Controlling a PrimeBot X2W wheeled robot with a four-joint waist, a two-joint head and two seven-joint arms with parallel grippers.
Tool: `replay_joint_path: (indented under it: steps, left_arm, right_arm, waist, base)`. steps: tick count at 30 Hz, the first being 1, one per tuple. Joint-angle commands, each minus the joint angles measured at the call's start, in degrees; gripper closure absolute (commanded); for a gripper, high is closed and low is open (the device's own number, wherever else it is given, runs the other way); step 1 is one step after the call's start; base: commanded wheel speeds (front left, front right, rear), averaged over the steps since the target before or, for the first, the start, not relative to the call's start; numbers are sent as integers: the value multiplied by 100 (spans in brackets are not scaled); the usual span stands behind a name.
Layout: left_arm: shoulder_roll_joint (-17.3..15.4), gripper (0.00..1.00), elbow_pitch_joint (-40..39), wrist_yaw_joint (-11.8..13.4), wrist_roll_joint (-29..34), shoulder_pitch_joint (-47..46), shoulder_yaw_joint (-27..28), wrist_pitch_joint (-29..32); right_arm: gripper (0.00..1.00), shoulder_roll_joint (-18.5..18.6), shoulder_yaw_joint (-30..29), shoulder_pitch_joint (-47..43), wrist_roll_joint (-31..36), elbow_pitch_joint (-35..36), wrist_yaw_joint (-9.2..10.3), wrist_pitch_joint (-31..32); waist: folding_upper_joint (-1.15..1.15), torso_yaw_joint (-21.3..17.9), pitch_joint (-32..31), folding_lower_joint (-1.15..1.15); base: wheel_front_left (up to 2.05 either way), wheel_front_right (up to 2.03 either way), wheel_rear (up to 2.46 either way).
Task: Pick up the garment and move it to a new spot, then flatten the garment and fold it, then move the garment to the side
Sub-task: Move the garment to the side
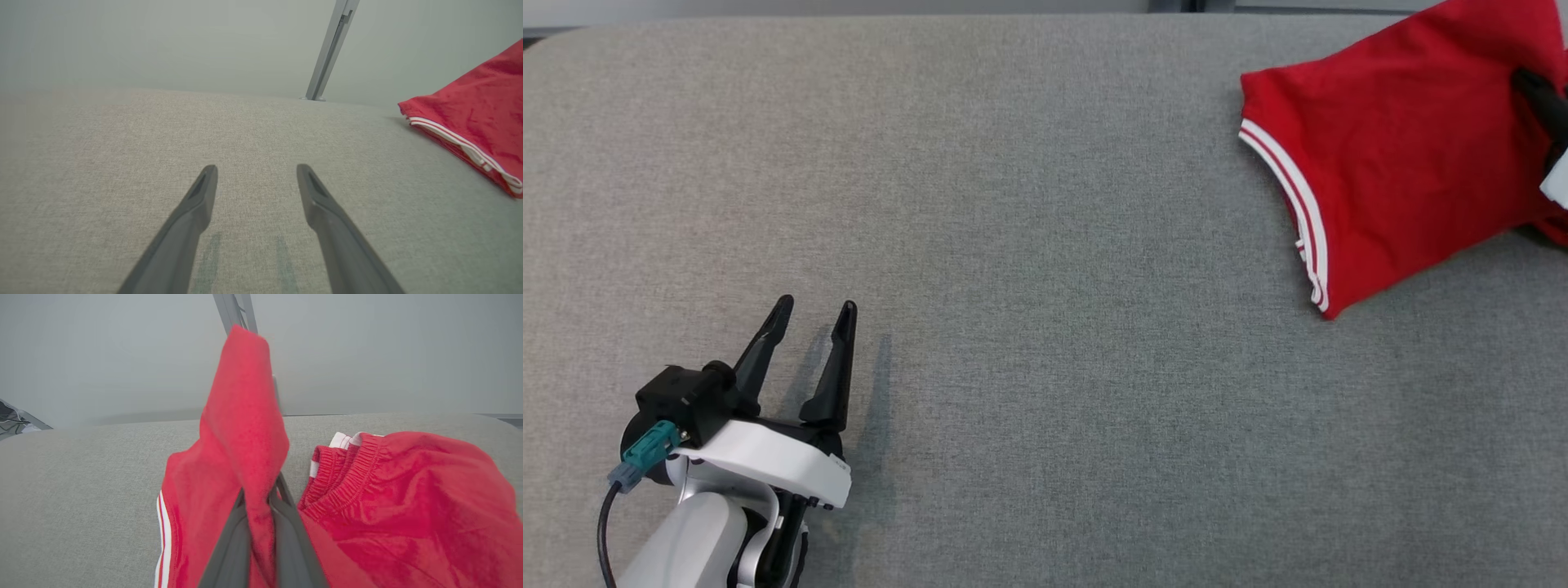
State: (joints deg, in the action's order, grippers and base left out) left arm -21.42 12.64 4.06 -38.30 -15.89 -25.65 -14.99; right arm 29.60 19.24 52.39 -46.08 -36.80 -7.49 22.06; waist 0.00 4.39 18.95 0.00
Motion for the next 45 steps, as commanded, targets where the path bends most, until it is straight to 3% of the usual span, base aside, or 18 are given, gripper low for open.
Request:
replay_joint_path:
  steps: [1,9,24,25,26,27,28,29,36,45]
  left_arm:
    - [-42,0,11,-42,30,-123,28,-18]
    - [-82,0,29,-89,112,-205,46,-20]
    - [-259,0,-147,-64,169,-414,16,113]
    - [-263,0,-153,-64,169,-434,17,115]
    - [-266,0,-160,-66,167,-456,18,114]
    - [-265,0,-163,-68,169,-476,12,115]
    - [-264,0,-166,-71,169,-490,10,116]
    - [-264,0,-169,-74,168,-501,5,118]
    - [-234,0,-130,-66,161,-541,15,91]
    - [-73,0,18,-133,140,-363,11,26]
  right_arm:
    - [100,95,-10,76,47,-86,-3,-53]
    - [100,258,-392,398,232,-622,-3,-402]
    - [100,209,-950,1509,2012,-2453,-3,-1356]
    - [93,187,-981,1570,2122,-2563,-3,-1434]
    - [69,173,-1024,1634,2225,-2688,-2,-1514]
    - [57,150,-1053,1672,2367,-2822,-3,-1597]
    - [16,133,-1078,1699,2478,-2941,-3,-1663]
    - [0,130,-1107,1749,2590,-3076,-2,-1739]
    - [0,312,-1427,1900,3742,-3586,-2,-2466]
    - [0,60,-2078,1665,5114,-3654,-3,-2475]
  waist:
    - [0,-78,161,0]
    - [0,-204,326,0]
    - [0,-247,923,0]
    - [0,-239,950,0]
    - [0,-229,975,0]
    - [0,-221,992,0]
    - [0,-211,1009,0]
    - [0,-200,1025,0]
    - [0,-125,997,0]
    - [0,-211,394,0]
  base:
    - [0,0,0]
    - [0,0,0]
    - [0,0,0]
    - [0,0,0]
    - [0,0,0]
    - [0,0,0]
    - [0,0,0]
    - [0,0,0]
    - [0,0,0]
    - [0,0,0]
